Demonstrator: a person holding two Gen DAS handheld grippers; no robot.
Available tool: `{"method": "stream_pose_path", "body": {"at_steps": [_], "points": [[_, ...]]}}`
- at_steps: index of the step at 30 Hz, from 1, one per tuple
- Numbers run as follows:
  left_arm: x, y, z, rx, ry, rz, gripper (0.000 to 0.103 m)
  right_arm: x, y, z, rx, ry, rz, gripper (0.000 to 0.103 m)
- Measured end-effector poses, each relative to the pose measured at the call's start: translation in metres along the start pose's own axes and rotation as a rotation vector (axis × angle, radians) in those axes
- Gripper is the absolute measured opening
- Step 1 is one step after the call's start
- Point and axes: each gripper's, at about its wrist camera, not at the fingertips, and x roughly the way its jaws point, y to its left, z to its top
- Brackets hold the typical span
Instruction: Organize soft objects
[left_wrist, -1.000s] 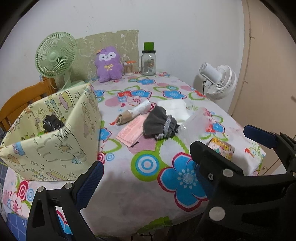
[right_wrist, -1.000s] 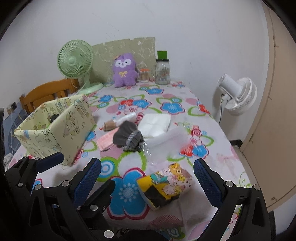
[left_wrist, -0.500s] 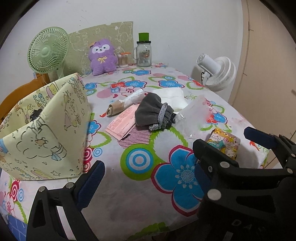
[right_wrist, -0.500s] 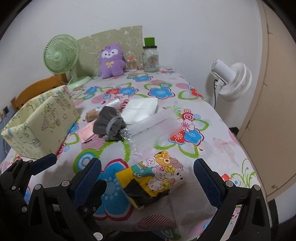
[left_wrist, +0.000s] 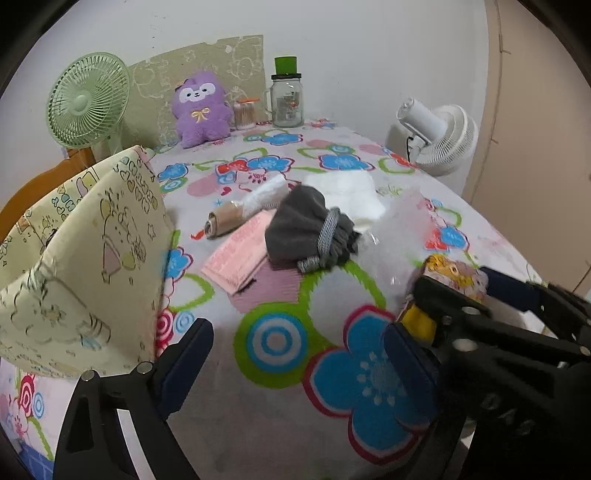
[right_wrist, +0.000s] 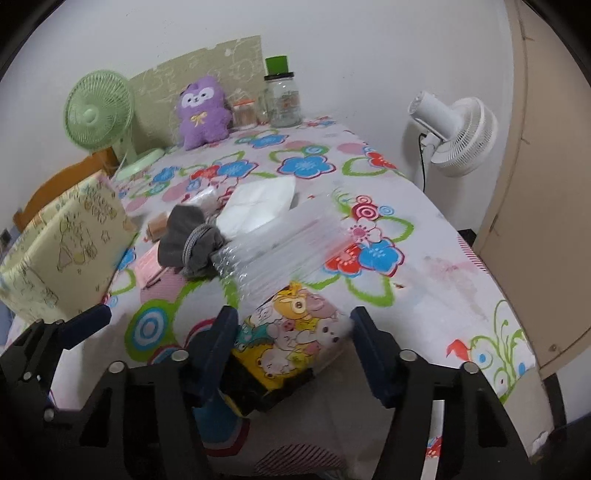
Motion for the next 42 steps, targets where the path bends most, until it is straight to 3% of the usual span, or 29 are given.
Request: {"method": "stream_pose_path", "body": {"at_steps": [8, 10, 14, 28, 30, 31, 32, 36, 42], "points": [[0.008, -0.004, 0.008, 0.012, 0.001, 0.012, 0.094, 0.006, -0.010, 0.006, 0.033, 0.007, 0.003, 0.061], [0.011, -0.004, 0.009, 0.010, 0.006, 0.015, 0.094, 0.006, -0.009, 0.006, 0.029, 0.017, 0.022, 0.073], [0.012, -0.004, 0.010, 0.015, 0.011, 0.017, 0.094, 0.004, -0.008, 0.005, 0.030, 0.014, 0.034, 0.086], [0.004, 0.000, -0.010, 0.027, 0.021, 0.001, 0.095, 0.014, 0.014, -0.008, -0.018, 0.037, -0.004, 0.095], [0.004, 0.001, -0.010, 0.028, 0.021, -0.002, 0.095, 0.014, 0.014, -0.007, -0.017, 0.037, -0.010, 0.089], [0.005, 0.001, -0.010, 0.030, 0.023, -0.003, 0.095, 0.013, 0.014, -0.007, -0.022, 0.033, -0.015, 0.069], [0.005, 0.001, -0.009, 0.030, 0.021, -0.005, 0.095, 0.012, 0.015, -0.006, -0.024, 0.029, -0.036, 0.062], [0.006, 0.002, -0.003, 0.023, 0.008, -0.008, 0.095, 0.010, 0.008, -0.002, 0.010, 0.021, -0.018, 0.057], [0.009, 0.000, 0.013, 0.019, -0.019, -0.007, 0.095, -0.004, 0.000, 0.008, 0.028, -0.038, -0.063, 0.057]]}}
